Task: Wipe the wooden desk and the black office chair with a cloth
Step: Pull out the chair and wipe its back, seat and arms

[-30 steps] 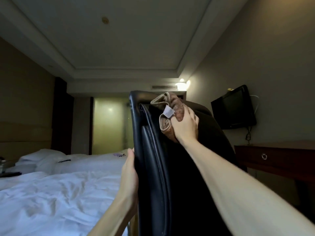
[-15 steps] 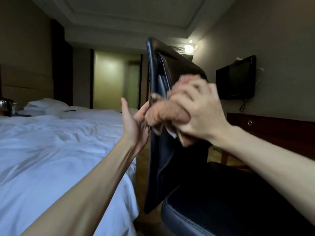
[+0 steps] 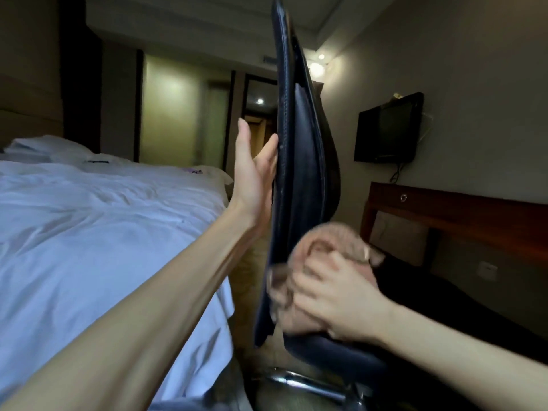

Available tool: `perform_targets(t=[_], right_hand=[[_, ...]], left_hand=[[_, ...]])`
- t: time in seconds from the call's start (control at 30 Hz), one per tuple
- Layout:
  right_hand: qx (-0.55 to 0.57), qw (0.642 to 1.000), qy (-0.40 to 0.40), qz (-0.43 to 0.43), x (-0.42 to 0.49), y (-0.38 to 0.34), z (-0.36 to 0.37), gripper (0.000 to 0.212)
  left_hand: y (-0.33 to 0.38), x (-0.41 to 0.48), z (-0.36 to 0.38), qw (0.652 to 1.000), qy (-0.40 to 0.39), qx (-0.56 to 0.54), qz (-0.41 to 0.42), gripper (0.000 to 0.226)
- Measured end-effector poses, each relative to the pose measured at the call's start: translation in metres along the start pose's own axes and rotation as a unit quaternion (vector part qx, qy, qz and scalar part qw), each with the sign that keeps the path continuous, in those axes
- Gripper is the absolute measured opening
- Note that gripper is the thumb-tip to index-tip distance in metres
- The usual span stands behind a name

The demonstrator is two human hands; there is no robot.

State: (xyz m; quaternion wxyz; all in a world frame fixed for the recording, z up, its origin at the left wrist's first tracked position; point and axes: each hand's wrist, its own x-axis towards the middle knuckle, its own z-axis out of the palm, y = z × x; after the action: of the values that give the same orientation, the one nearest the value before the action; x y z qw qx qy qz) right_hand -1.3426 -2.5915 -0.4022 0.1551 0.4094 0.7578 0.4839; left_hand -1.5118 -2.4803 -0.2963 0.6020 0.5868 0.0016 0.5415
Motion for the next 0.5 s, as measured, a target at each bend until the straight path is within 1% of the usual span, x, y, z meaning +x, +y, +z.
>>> perform_targets(t=[0.03, 0.07, 0.1, 0.13, 0.17, 0.2, 0.27, 0.3, 0.33, 0.37, 0.4, 0.43, 0.5], right_hand=[[0.012, 1.0, -0.009, -0.023, -0.01, -0.006, 0.005, 0.055], [0.02, 1.0, 0.019, -0.015, -0.018, -0.001, 0.008, 0.057], [0.043, 0.996, 0.072, 0.026, -0.026, 0.01, 0.006, 0.061], [0.066, 0.985, 0.137, 0.085, -0.035, 0.023, 0.004, 0.062], [0.079, 0.965, 0.2, 0.15, -0.043, 0.038, -0.002, 0.06], [0.09, 0.941, 0.243, 0.218, -0.05, 0.049, -0.011, 0.057], [0.114, 0.896, 0.284, 0.322, -0.056, 0.071, -0.031, 0.052], [0.126, 0.873, 0.303, 0.36, -0.056, 0.078, -0.039, 0.05], [0.14, 0.85, 0.325, 0.39, -0.055, 0.085, -0.046, 0.048], [0.157, 0.828, 0.347, 0.411, -0.055, 0.091, -0.053, 0.047], [0.176, 0.805, 0.368, 0.431, -0.058, 0.096, -0.06, 0.046], [0.194, 0.778, 0.39, 0.453, -0.064, 0.102, -0.065, 0.046], [0.221, 0.708, 0.435, 0.51, -0.083, 0.113, -0.075, 0.044]], left_hand=[[-0.003, -0.001, 0.0, 1.0, 0.003, 0.024, 0.009, 0.093], [-0.003, -0.001, 0.001, 0.999, -0.002, 0.036, 0.019, 0.092], [-0.001, -0.006, 0.001, 0.999, -0.02, 0.028, 0.016, 0.09], [-0.001, -0.011, 0.003, 0.999, -0.032, 0.023, 0.009, 0.089], [-0.002, -0.014, 0.005, 0.999, -0.043, 0.017, 0.012, 0.087], [-0.002, -0.021, 0.009, 0.998, -0.059, 0.007, 0.011, 0.084], [0.0, -0.034, 0.021, 0.996, -0.091, 0.005, 0.024, 0.077], [-0.001, -0.041, 0.027, 0.993, -0.096, 0.044, 0.047, 0.075], [0.0, -0.05, 0.034, 0.985, -0.096, 0.111, 0.091, 0.075], [-0.002, -0.056, 0.041, 0.966, -0.105, 0.181, 0.148, 0.072], [-0.006, -0.061, 0.048, 0.941, -0.115, 0.248, 0.201, 0.068], [-0.01, -0.064, 0.055, 0.916, -0.124, 0.295, 0.243, 0.063], [-0.019, -0.068, 0.073, 0.869, -0.13, 0.355, 0.319, 0.058]])
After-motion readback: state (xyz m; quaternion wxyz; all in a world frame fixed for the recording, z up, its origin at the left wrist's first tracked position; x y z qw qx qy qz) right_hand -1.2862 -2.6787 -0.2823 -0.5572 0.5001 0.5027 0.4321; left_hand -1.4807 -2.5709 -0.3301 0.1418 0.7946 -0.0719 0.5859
